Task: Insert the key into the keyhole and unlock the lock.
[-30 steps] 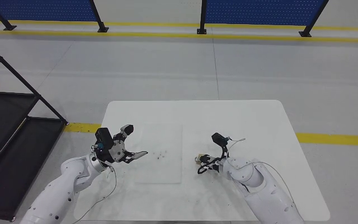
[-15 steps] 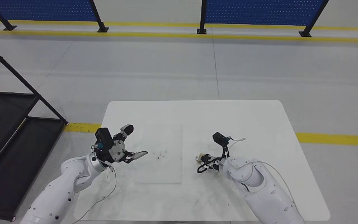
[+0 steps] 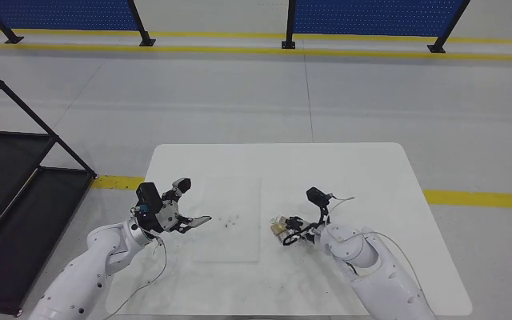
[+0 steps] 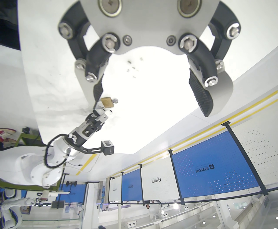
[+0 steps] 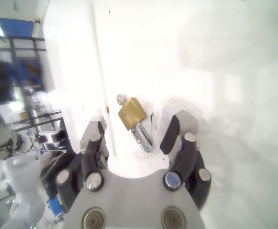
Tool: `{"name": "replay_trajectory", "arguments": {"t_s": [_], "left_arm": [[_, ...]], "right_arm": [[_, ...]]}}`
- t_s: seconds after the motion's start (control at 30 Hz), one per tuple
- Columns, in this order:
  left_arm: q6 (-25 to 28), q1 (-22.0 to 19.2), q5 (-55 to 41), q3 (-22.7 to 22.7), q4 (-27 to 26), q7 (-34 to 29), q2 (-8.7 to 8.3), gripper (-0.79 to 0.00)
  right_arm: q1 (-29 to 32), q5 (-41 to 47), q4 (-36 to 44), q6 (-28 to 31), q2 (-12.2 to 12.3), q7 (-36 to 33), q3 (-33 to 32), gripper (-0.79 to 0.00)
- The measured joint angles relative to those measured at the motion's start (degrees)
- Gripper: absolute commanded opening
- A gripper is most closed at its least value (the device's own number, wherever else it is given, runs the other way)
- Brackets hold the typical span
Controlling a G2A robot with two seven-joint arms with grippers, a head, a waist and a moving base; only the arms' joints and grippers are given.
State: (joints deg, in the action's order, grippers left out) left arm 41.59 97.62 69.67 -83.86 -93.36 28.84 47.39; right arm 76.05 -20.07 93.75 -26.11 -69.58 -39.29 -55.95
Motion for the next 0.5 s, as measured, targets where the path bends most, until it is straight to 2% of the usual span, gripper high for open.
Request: {"name": "replay_trajectory", "arguments": {"t_s": [0.2,0.33,0.5], "left_arm": [[0.0,0.0,0.0,0.0,0.0,0.0,0.0,0.0],[0.0,0.0,0.0,0.0,0.0,0.0,0.0,0.0],[0.0,0.0,0.0,0.0,0.0,0.0,0.0,0.0]], "right_arm": [[2.02,-1.69,3.99,1.42,0.37,4.62,-1.89,0.0],[6.26,-4.22,10.26,5.35,0.87,12.34,-4.29,0.0],[11.34,-7.71,17.17,10.43,1.51,18.54,-6.55,0.0]]}}
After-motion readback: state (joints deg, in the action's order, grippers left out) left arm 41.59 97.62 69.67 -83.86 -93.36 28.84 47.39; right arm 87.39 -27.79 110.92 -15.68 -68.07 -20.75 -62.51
